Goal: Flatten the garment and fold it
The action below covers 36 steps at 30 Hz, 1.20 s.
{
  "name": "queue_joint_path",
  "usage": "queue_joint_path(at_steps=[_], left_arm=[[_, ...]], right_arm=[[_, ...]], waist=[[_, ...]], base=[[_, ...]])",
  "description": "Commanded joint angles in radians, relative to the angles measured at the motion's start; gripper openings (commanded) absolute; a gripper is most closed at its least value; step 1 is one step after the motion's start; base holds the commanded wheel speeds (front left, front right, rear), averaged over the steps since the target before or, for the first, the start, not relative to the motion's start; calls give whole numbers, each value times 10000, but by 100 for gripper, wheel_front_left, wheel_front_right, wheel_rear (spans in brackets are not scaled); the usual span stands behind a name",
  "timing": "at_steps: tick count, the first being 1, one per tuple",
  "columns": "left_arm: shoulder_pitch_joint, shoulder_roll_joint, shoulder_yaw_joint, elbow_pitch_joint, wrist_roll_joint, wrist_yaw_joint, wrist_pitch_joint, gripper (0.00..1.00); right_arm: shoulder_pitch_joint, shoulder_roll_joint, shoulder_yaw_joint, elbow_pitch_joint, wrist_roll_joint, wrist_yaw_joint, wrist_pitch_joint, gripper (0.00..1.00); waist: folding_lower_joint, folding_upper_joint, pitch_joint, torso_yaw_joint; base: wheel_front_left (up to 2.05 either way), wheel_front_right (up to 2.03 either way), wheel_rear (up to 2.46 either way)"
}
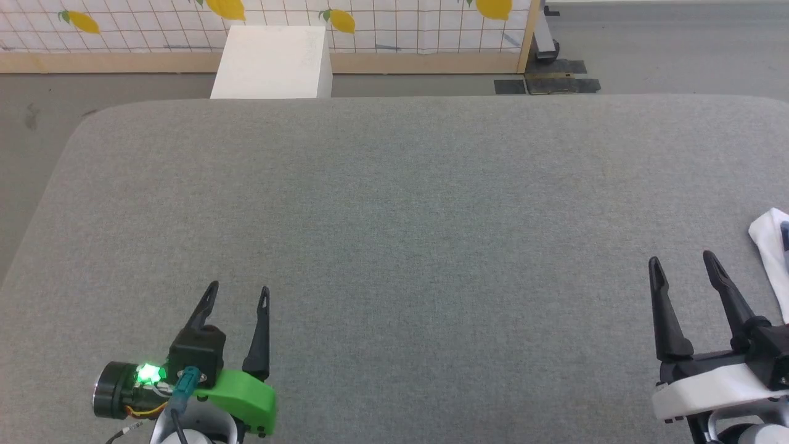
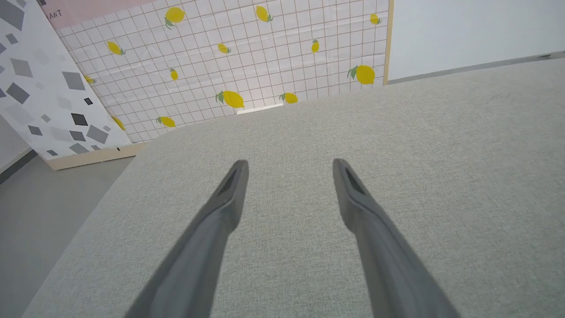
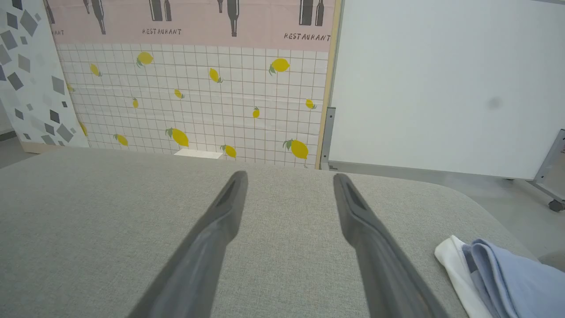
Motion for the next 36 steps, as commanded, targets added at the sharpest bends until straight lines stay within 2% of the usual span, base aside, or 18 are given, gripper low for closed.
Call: queue_joint_path(at_steps=[1, 25, 26, 36], left_arm=[[56, -6, 18, 33, -6, 49, -1, 100], [27, 0, -10, 2, -184, 112, -64, 100], [40, -23, 20, -9, -238, 124, -73, 0], [54, -250, 289, 6, 49, -182, 100, 0]], right_arm=[[130, 51, 29, -29, -86, -15, -30, 100], [144, 229, 1, 154, 14, -15, 48, 100], [145, 224, -4, 154, 16, -15, 47, 0], [57, 239, 53, 156, -57, 1, 142, 0]], waist=[[1, 0, 1, 9], [1, 0, -47, -18], [1, 0, -48, -15], [1, 0, -82, 8]], base=[[0, 0, 0], [0, 0, 0], [0, 0, 0], [0, 0, 0]])
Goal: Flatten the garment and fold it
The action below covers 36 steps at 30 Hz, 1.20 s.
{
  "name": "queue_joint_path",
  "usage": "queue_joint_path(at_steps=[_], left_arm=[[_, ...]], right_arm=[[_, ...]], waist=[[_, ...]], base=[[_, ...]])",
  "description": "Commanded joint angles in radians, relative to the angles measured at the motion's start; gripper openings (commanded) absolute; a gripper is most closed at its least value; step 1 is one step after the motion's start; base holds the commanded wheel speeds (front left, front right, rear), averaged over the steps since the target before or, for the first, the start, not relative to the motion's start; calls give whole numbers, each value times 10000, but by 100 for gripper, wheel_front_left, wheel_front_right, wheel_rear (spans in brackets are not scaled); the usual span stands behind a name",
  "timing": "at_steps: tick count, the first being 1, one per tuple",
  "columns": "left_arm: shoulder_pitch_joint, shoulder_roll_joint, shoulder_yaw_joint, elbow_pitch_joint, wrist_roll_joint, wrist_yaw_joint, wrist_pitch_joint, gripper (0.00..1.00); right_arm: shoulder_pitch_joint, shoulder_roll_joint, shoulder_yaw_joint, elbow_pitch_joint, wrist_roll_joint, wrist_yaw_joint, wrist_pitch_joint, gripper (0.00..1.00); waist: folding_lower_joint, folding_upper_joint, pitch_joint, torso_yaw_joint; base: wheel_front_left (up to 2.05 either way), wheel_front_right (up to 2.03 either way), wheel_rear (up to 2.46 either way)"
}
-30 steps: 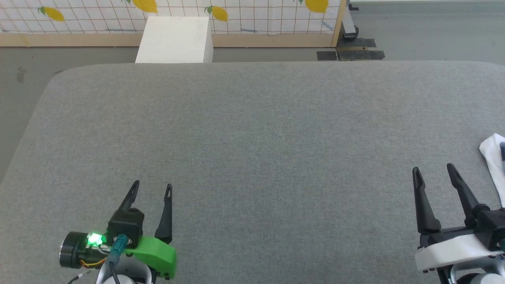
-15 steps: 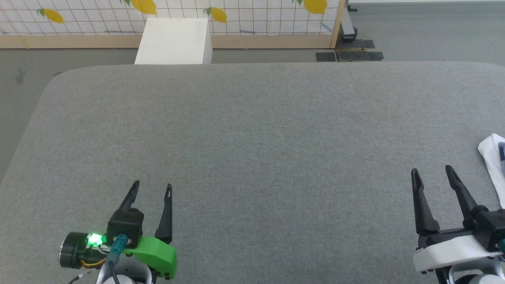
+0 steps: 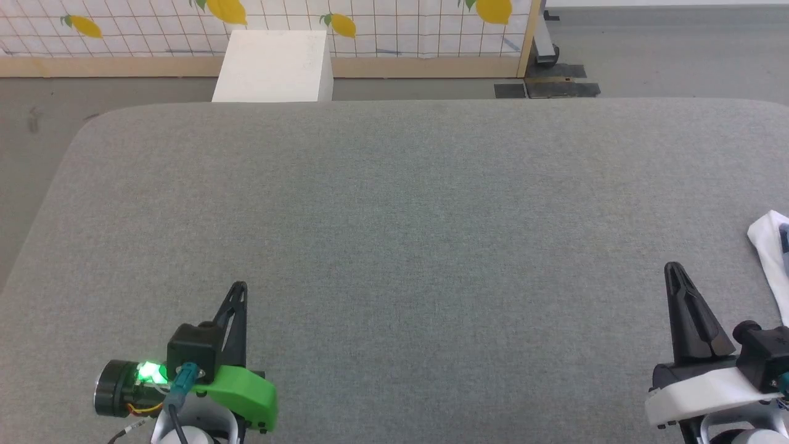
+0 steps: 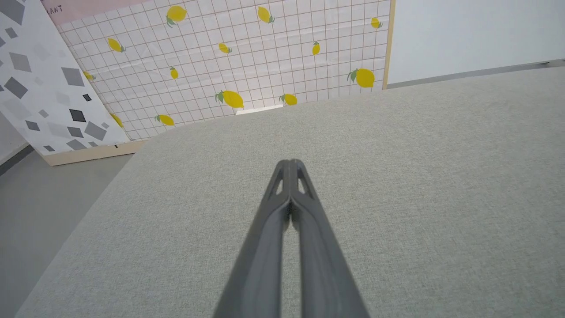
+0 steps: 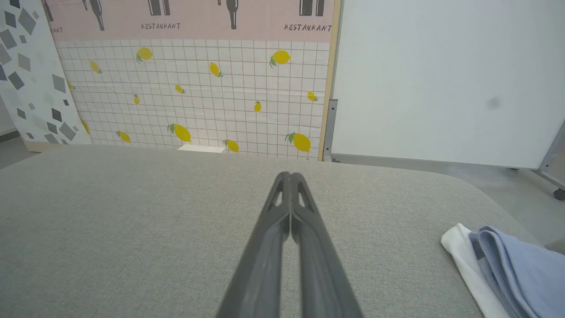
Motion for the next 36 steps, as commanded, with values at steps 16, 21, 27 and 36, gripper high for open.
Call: queue_joint_path(at_steps=[16, 21, 27, 36], left_arm=[[180, -632, 779, -40, 640, -507, 234, 0], [219, -806, 994, -50, 809, -650, 306, 0], [266, -1009, 1246, -61, 1008, -817, 390, 0], [336, -1310, 1619, -77, 1302, -1064, 513, 0]], right_arm=[[-113, 96, 137, 83, -141, -3, 238, 0], [-138, 117, 173, 102, -172, -4, 306, 0], [-168, 143, 214, 125, -209, -5, 387, 0], [-211, 180, 276, 159, -264, -6, 506, 0]], waist=[[0, 0, -76, 58], [0, 0, -99, 76], [0, 0, -127, 98], [0, 0, -168, 129]], base=[[0, 0, 0], [0, 0, 0], [0, 0, 0], [0, 0, 0]])
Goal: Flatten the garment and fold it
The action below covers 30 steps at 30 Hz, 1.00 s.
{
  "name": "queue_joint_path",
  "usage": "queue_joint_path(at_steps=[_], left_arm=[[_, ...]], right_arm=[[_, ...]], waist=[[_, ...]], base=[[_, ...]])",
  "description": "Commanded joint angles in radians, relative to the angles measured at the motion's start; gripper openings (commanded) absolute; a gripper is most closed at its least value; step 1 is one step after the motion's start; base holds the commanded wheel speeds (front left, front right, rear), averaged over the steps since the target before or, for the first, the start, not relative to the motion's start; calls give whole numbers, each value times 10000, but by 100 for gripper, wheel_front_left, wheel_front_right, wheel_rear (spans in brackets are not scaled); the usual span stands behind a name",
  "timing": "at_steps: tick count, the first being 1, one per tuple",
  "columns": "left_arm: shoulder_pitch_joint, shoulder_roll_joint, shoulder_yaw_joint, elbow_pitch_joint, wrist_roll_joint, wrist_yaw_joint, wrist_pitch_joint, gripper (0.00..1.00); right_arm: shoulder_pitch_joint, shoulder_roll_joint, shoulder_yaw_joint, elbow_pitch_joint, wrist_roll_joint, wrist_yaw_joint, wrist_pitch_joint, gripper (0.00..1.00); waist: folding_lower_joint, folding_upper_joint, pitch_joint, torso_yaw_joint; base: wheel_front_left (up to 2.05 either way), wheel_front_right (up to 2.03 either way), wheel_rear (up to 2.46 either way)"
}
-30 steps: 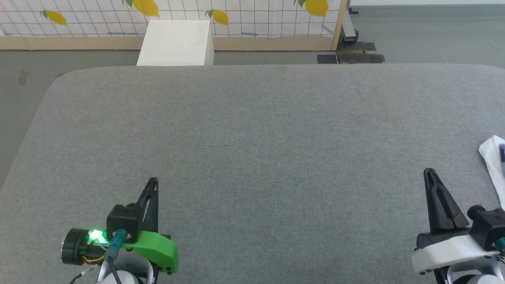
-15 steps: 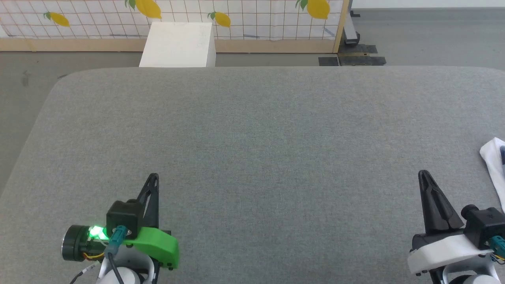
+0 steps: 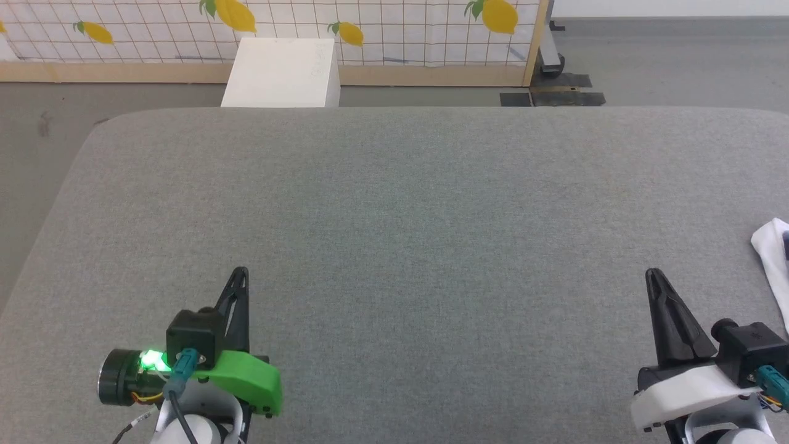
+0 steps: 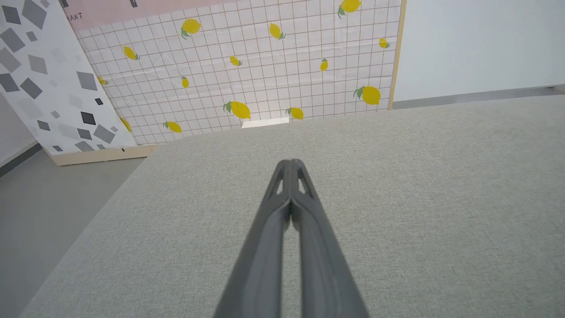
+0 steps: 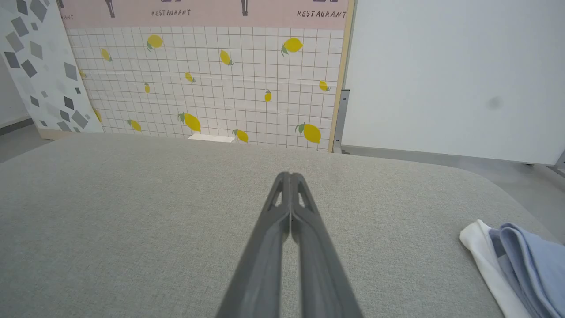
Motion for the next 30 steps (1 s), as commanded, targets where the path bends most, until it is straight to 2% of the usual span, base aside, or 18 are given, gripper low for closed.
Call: queue_joint_path(at_steps=[1, 30], left_arm=[[176, -125, 147, -33, 132, -98, 49, 0], [405, -1121, 1380, -87, 1104, -916, 458, 0]], right_arm=[[-179, 41, 34, 27, -96, -6, 32, 0], [-322, 166, 238, 139, -277, -10, 425, 0]], waist=[[0, 0, -6, 5], [0, 0, -142, 109]], base=[[0, 0, 0], [0, 0, 0]])
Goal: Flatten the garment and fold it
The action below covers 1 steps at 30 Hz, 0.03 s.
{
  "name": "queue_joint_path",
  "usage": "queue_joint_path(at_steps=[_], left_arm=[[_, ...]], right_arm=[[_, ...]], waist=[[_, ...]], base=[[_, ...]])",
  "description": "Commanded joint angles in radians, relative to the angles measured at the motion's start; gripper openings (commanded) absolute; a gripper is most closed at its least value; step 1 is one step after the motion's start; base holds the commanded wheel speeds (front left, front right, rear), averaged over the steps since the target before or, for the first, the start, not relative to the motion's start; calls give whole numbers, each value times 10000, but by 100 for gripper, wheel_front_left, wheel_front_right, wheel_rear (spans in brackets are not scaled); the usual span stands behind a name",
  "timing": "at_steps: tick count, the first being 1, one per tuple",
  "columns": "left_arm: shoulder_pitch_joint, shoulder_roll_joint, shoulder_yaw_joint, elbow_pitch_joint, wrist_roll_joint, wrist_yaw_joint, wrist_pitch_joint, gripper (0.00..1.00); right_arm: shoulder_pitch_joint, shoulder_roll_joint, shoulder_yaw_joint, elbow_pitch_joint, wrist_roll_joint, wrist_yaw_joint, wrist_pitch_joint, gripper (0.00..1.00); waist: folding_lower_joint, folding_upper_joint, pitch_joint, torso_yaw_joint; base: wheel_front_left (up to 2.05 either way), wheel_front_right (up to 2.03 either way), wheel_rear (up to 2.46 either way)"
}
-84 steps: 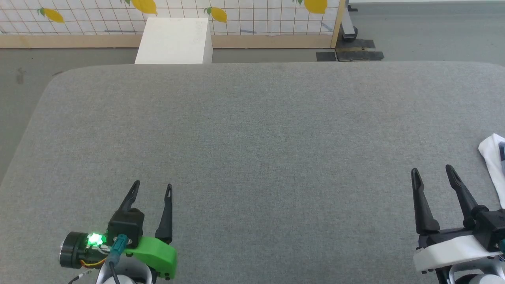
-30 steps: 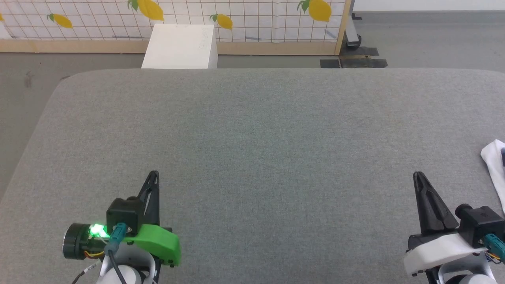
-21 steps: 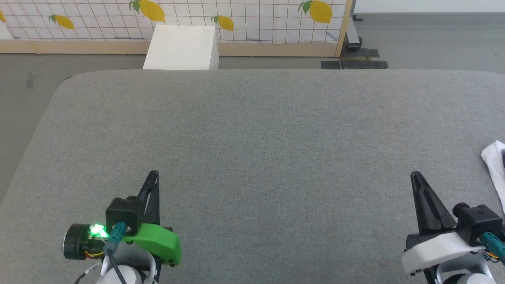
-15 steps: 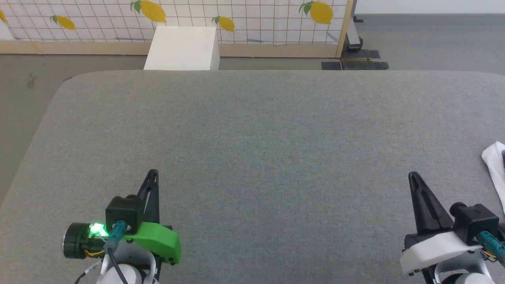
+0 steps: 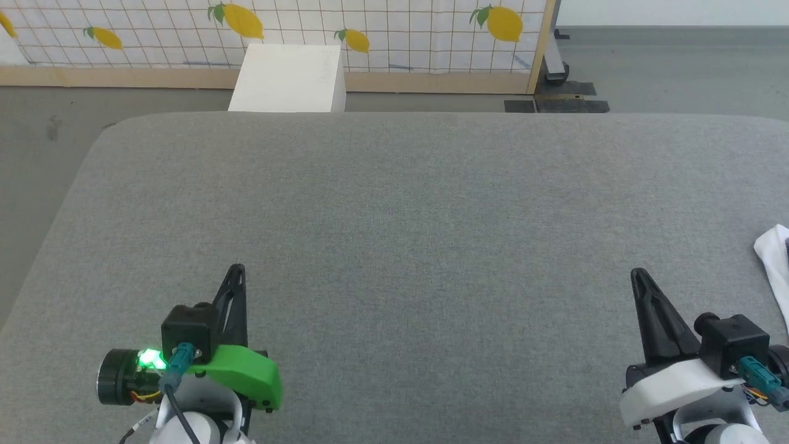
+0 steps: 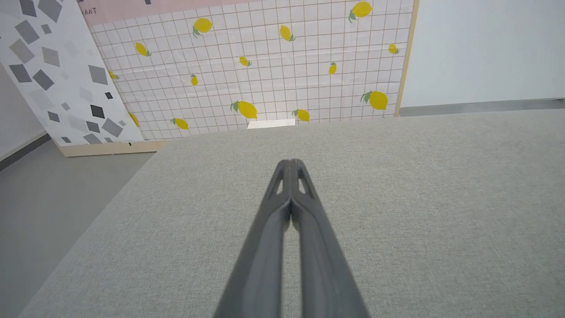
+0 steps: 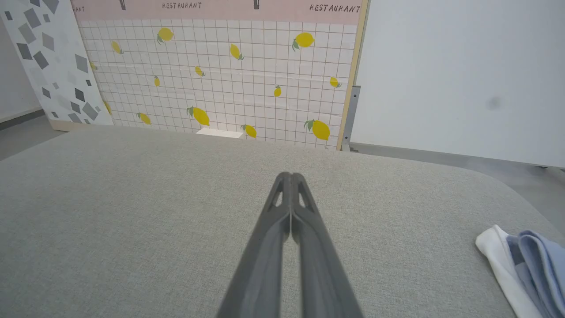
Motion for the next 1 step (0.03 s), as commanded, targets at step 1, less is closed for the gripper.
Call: queue_joint_path(at_steps=[1], left_arm=[[197, -142, 146, -44, 230, -107, 26, 0]], right_arm=[[-157, 58, 37, 35, -110, -10, 50, 0]], waist=[[0, 0, -7, 5]], base=[[0, 0, 0]])
